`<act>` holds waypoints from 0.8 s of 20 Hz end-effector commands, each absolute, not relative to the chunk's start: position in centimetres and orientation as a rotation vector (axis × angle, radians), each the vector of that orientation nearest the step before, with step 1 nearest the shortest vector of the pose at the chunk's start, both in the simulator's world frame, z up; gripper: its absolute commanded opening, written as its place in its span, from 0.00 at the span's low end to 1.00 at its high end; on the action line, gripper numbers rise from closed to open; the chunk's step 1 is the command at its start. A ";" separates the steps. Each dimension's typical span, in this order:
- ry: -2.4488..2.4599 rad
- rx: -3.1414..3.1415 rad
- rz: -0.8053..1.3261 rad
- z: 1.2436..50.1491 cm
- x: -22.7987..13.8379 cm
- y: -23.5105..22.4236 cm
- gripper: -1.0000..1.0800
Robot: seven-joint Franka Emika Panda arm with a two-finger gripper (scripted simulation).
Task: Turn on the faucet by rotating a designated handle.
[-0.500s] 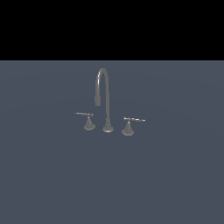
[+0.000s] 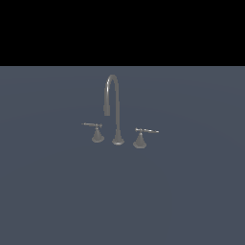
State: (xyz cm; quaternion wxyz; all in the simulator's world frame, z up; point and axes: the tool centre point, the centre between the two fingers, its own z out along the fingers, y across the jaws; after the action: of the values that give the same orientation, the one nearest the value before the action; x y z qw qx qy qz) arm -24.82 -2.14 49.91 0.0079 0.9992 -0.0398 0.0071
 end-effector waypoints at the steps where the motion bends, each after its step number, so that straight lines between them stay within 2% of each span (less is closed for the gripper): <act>1: -0.132 3.127 0.027 50.2 -24.8 -2.1 0.00; 9: -0.170 3.120 0.026 49.9 -24.2 -2.3 0.00; 16: -0.314 3.093 0.025 48.8 -21.9 -2.7 0.00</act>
State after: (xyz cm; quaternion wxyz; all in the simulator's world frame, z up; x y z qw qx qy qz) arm -22.51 -2.61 49.14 0.0143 0.9959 -0.0892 0.0083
